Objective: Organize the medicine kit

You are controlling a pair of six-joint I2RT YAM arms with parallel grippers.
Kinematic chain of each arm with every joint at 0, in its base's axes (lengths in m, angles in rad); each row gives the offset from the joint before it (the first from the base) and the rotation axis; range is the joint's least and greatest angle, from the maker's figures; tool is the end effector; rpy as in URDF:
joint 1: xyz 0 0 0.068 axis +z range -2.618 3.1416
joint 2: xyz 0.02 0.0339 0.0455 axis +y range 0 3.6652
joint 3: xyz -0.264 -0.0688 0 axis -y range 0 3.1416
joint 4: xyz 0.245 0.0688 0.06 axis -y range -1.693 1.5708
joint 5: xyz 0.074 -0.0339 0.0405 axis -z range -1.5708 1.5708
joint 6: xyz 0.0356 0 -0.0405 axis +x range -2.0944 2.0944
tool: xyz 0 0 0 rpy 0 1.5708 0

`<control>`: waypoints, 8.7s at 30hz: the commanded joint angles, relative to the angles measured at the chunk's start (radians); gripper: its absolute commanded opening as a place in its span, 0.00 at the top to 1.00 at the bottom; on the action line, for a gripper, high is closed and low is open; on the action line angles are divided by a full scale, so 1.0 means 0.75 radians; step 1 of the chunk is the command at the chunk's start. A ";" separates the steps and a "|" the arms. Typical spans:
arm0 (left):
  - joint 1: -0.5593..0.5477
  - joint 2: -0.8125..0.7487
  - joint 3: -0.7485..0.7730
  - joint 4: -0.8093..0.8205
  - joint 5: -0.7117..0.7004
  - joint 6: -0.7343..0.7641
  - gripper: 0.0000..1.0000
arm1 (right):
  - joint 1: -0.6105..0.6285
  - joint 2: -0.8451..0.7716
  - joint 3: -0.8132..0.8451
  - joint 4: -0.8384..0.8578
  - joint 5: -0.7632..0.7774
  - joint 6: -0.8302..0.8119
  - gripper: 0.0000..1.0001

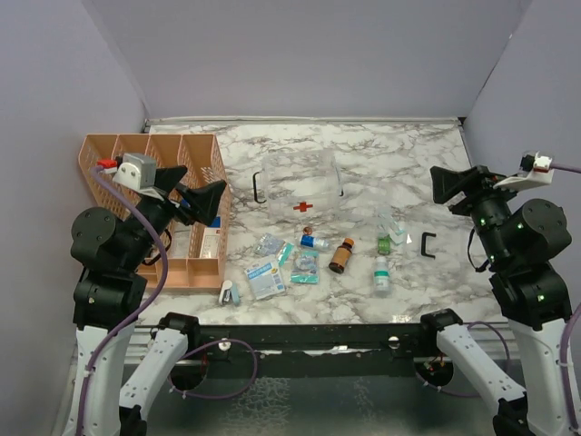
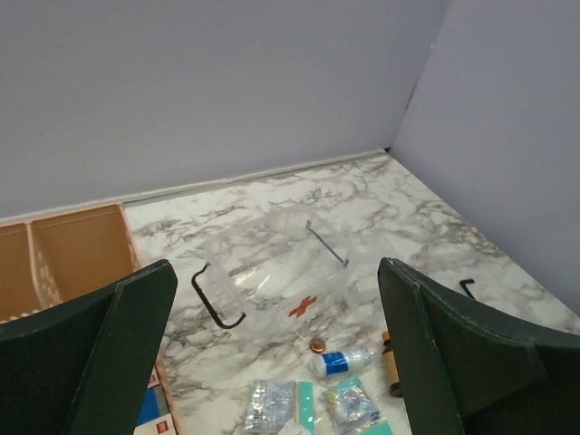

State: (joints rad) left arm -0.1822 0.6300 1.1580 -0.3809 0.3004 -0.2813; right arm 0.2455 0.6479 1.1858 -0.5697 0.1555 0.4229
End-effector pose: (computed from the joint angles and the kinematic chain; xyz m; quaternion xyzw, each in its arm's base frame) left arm 0.0914 -0.0276 0.4601 0.0812 0.6507 -0.2671 0.7062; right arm 0.0967 0.0185 0.4464 0.1173 0.7085 0.1748 0.6736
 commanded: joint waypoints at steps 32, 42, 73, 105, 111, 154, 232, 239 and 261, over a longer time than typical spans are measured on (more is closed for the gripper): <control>-0.037 -0.031 -0.418 0.599 0.539 -0.385 0.01 | -0.145 0.551 -0.521 -0.245 -0.515 0.143 0.45; -0.039 -0.002 -0.434 0.599 0.489 -0.367 0.01 | -0.127 0.556 -0.680 -0.176 -0.493 0.202 0.38; -0.039 0.003 -0.414 0.468 0.279 -0.222 0.01 | 0.351 0.667 -0.742 -0.273 -0.097 0.520 0.40; -0.039 0.028 -0.719 0.517 -0.001 -0.113 0.01 | 0.479 0.625 -0.353 0.099 -0.201 0.373 0.77; -0.037 0.000 -0.724 0.514 -0.017 -0.110 0.01 | 0.479 0.875 -0.044 0.299 -0.217 0.316 0.77; -0.037 -0.002 -0.746 0.522 0.014 -0.109 0.01 | 0.547 2.147 1.016 -0.008 -0.358 0.164 0.74; -0.039 0.034 -0.759 0.559 0.087 -0.130 0.01 | 0.587 0.603 -0.745 0.293 -0.026 0.842 0.45; -0.039 0.043 -0.761 0.570 0.100 -0.135 0.01 | 0.587 0.750 -0.720 0.338 -0.031 0.857 0.45; -0.039 0.048 -0.759 0.547 0.066 -0.133 0.01 | 0.587 0.904 -0.723 0.313 -0.011 0.879 0.62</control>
State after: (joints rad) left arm -0.2070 0.6716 0.5922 0.0158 0.3519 -0.3836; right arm 0.6800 1.3479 0.6483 -0.3576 0.1432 1.0801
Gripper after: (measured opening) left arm 0.992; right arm 0.433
